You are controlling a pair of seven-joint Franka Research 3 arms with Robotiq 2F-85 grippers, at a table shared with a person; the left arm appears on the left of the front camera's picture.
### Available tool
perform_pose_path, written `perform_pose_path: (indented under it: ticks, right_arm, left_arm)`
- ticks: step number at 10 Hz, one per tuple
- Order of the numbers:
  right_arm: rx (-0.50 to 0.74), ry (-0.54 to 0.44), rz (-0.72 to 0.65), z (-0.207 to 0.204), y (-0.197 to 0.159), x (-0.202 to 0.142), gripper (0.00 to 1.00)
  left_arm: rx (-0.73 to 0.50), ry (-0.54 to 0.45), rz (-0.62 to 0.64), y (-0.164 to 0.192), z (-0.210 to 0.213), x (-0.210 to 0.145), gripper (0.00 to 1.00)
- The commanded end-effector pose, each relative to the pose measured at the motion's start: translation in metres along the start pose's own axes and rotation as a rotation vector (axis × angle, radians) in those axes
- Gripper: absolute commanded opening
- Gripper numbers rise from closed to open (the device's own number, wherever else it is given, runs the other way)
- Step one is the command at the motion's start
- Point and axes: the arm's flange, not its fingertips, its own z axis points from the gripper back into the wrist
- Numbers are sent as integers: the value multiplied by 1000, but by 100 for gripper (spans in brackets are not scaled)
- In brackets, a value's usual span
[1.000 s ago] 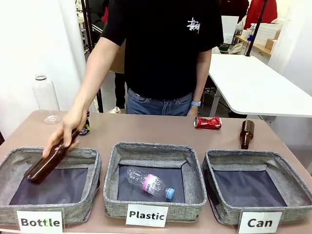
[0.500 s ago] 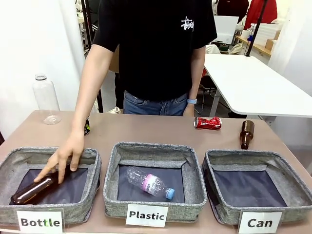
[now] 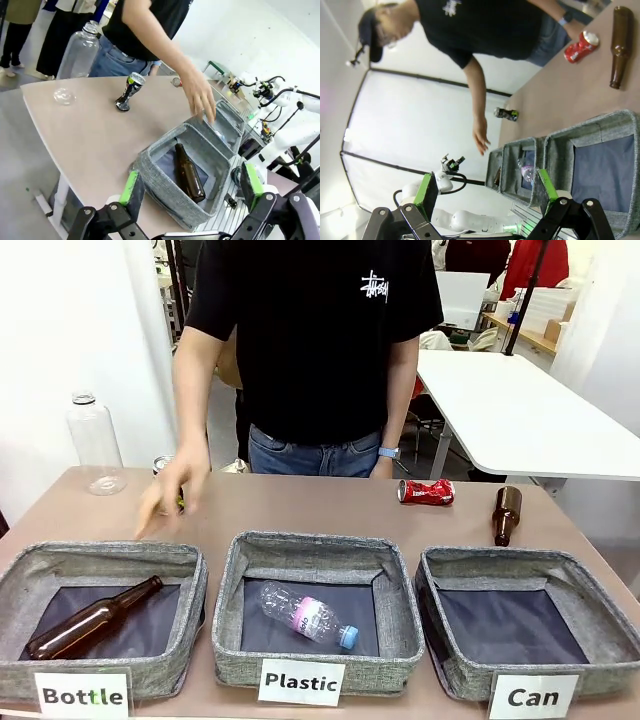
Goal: Sort the can waste into the basket.
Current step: Pick up the can waste from the table and place it in the right Fabric basket.
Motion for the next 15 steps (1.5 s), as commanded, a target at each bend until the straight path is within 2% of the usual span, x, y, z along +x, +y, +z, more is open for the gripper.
perform_pose_path:
  ticks: [1, 3, 7, 11, 12, 13, 14, 15]
  right_arm:
    - [21, -13, 25, 0, 0, 2, 100]
    - [21, -13, 25, 0, 0, 2, 100]
    - [21, -13, 25, 0, 0, 2, 100]
    - [21, -13, 25, 0, 0, 2, 100]
    - [21, -13, 25, 0, 0, 2, 100]
    - [21, -13, 25, 0, 0, 2, 100]
    - [21, -13, 25, 0, 0, 2, 100]
    - [21, -13, 25, 0, 0, 2, 100]
  left_arm:
    - [-15, 11, -4, 0, -10, 22, 100]
    - [32, 57, -17, -9, -53, 43, 100]
    - [46, 248, -51, -24, -155, 68, 100]
    - [122, 362, -25, -2, -251, 83, 100]
    - [163, 340, 0, 4, -271, 91, 100]
    - [165, 330, 65, 5, -280, 97, 100]
    - [131, 355, -41, 1, -262, 81, 100]
    - [131, 355, -41, 1, -262, 81, 100]
